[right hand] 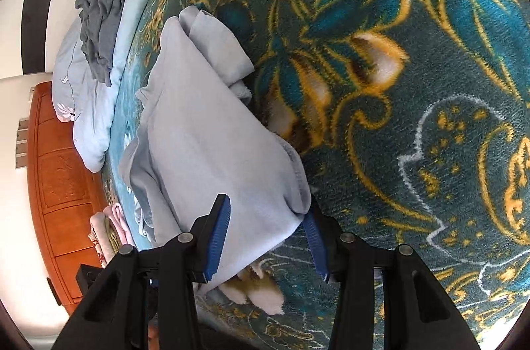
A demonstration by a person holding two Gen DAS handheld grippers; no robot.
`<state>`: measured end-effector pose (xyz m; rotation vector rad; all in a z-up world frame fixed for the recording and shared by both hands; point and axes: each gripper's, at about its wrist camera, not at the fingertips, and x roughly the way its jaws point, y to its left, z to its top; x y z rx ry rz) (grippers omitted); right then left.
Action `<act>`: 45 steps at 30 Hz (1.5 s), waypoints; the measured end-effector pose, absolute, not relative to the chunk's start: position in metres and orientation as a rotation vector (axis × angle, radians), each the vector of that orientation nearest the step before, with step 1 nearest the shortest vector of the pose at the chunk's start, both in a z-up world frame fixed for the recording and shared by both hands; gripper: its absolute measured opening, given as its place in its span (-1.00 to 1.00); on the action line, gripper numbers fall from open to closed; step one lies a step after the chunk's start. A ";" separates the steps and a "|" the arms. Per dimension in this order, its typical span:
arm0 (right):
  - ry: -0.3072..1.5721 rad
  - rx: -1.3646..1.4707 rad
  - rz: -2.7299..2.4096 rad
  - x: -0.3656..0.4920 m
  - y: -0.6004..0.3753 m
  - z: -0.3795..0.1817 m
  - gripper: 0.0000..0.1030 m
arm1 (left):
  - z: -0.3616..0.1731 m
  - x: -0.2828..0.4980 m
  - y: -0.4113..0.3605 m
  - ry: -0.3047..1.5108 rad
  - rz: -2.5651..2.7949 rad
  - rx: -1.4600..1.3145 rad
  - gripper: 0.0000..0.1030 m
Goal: Fold clothes
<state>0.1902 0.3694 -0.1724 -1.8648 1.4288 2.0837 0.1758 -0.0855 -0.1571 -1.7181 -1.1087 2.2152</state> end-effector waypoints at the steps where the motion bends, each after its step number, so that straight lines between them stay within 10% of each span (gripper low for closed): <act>1: 1.425 -1.866 2.083 0.190 0.369 -0.172 -0.11 | -0.158 0.179 -0.103 -1.231 2.217 -1.686 -0.01; 7: 1.019 -1.852 2.286 0.176 0.351 -0.122 -0.11 | -0.174 0.192 -0.154 -1.592 2.101 -1.630 0.03; 15: 0.509 -2.161 2.691 0.118 0.212 -0.087 -0.11 | -0.149 0.180 -0.111 -1.114 2.277 -1.727 0.03; 21: -0.116 -2.331 2.760 0.102 0.089 -0.114 -0.11 | -0.141 0.200 -0.151 -1.302 2.390 -1.655 0.03; 32: -0.134 -2.361 2.581 0.086 0.083 -0.150 -0.12 | -0.154 0.192 -0.157 -1.359 2.311 -1.710 0.06; 36: -0.173 -2.334 2.545 0.084 0.086 -0.151 -0.62 | -0.157 0.192 -0.157 -1.388 2.293 -1.715 0.06; 37: -0.145 -2.348 2.540 0.082 0.088 -0.149 -0.86 | -0.158 0.193 -0.159 -1.408 2.286 -1.715 0.06; 45: 0.328 -2.272 2.796 0.034 0.086 -0.070 -0.91 | -0.160 0.190 -0.159 -1.429 2.264 -1.698 0.06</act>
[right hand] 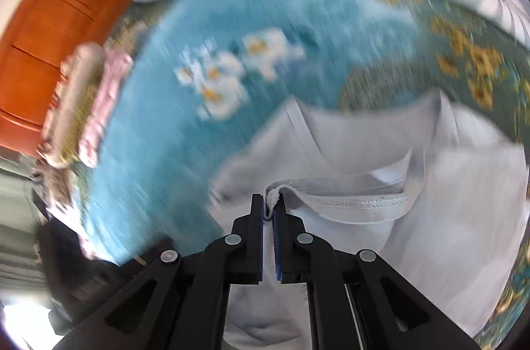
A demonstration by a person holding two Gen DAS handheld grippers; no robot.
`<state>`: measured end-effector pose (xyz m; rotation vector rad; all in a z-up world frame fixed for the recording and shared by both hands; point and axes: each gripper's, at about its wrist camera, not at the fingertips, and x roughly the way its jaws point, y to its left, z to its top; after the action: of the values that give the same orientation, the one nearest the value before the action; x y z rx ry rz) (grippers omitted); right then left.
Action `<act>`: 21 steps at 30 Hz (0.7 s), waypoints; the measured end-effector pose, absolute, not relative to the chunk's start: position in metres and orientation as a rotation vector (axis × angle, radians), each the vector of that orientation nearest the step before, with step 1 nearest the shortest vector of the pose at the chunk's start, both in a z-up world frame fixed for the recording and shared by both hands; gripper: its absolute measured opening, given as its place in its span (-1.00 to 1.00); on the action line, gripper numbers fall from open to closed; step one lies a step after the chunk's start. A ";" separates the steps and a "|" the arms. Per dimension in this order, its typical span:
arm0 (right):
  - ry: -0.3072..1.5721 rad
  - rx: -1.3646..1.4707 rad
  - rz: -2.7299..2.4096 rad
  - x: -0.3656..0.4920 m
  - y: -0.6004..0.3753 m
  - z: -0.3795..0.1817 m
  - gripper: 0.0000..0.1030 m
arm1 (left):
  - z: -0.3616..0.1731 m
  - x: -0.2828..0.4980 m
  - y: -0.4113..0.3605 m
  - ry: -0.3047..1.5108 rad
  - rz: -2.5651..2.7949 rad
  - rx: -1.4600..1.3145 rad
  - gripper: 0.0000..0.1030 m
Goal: Fold clothes
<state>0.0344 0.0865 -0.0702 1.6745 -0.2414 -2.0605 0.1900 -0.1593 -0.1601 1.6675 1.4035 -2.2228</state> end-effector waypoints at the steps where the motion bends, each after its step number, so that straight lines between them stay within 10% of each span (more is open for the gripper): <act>1: -0.270 1.653 -2.063 0.023 0.080 -0.061 -0.91 | -0.159 0.190 -0.159 1.402 -2.232 1.662 0.06; 12: -0.352 1.835 -1.856 -0.046 0.021 -0.114 -0.83 | -0.166 0.186 -0.158 1.412 -2.202 1.684 0.11; 21: -0.326 1.683 -2.000 -0.035 0.076 -0.073 -0.04 | -0.173 0.166 -0.113 1.142 -2.307 1.960 -0.01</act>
<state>-0.0353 0.0759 -0.0730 1.6831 -0.3256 -1.9997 0.1657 -0.1134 -0.1725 1.9603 1.1420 -2.3066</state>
